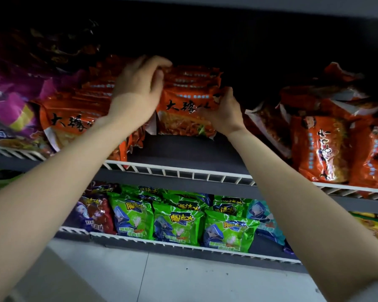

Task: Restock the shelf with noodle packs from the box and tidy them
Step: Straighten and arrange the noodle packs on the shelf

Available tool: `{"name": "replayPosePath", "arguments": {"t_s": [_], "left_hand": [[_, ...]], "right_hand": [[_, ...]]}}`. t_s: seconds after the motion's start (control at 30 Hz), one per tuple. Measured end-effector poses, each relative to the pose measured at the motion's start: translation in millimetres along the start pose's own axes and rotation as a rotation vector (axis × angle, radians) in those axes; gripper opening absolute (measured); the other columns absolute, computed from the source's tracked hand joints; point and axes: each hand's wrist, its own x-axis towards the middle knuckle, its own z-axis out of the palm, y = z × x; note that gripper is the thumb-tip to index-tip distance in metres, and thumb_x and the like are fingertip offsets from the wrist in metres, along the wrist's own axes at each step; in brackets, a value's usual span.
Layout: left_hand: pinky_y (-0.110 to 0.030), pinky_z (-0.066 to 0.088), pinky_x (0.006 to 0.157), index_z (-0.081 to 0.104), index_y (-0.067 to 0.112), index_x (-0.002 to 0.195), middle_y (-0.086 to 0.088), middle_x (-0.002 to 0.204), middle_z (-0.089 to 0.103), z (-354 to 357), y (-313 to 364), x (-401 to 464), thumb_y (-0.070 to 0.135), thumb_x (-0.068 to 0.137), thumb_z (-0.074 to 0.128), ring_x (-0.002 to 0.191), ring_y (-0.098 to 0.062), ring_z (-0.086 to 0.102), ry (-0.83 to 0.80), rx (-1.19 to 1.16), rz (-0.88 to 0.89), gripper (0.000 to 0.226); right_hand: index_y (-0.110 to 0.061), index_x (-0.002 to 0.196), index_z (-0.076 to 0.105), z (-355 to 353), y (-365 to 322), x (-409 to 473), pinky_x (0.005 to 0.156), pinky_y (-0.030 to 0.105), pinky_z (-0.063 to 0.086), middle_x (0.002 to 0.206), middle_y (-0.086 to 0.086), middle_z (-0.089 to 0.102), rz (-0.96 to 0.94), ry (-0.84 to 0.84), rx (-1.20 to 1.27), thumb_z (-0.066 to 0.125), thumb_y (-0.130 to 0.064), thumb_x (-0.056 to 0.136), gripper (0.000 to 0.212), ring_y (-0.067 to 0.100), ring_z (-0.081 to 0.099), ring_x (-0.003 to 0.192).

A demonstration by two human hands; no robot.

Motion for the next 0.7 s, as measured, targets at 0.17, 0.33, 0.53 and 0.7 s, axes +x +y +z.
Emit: {"name": "replayPosePath", "arguments": {"t_s": [0.17,0.33,0.53,0.7], "left_hand": [[-0.045,0.014,0.115,0.010,0.018,0.151,-0.013,0.156,0.015,36.2,12.3,-24.9,0.034,0.081,0.069,0.142,-0.031,0.015,-0.360,0.427,0.101,0.093],[-0.045,-0.002,0.115,-0.014,0.016,0.149,-0.017,0.157,-0.009,80.3,-5.7,-23.7,0.035,0.079,0.073,0.144,-0.034,-0.008,-0.382,0.556,0.049,0.113],[-0.044,-0.005,0.116,-0.013,0.017,0.149,-0.013,0.158,-0.010,70.6,-26.4,-15.5,0.042,0.079,0.070,0.144,-0.030,-0.012,-0.439,0.487,0.083,0.112],[-0.047,-0.009,0.116,-0.016,0.012,0.148,-0.019,0.155,-0.017,74.5,-16.5,-12.0,0.039,0.079,0.072,0.142,-0.034,-0.018,-0.502,0.453,0.042,0.115]], "right_hand": [[-0.012,0.136,0.030,4.4,-2.3,1.2,0.093,0.045,0.048,0.132,0.010,0.053,0.024,-0.012,-0.057,0.070,-0.047,0.079,0.078,0.031,0.056,0.116],[-0.016,0.147,0.014,7.5,2.0,-3.8,0.096,0.042,0.047,0.137,0.012,0.051,0.095,-0.036,-0.033,0.061,-0.055,0.084,0.088,0.032,0.054,0.120],[-0.020,0.152,-0.008,18.6,-7.4,-2.7,0.087,0.032,0.042,0.141,0.014,0.047,0.083,-0.122,-0.066,0.034,-0.052,0.098,0.075,0.033,0.055,0.118],[-0.027,0.152,-0.008,15.4,-0.5,3.4,0.086,0.037,0.048,0.125,0.015,0.060,0.058,-0.122,-0.090,0.030,-0.047,0.100,0.067,0.033,0.062,0.103]]}}
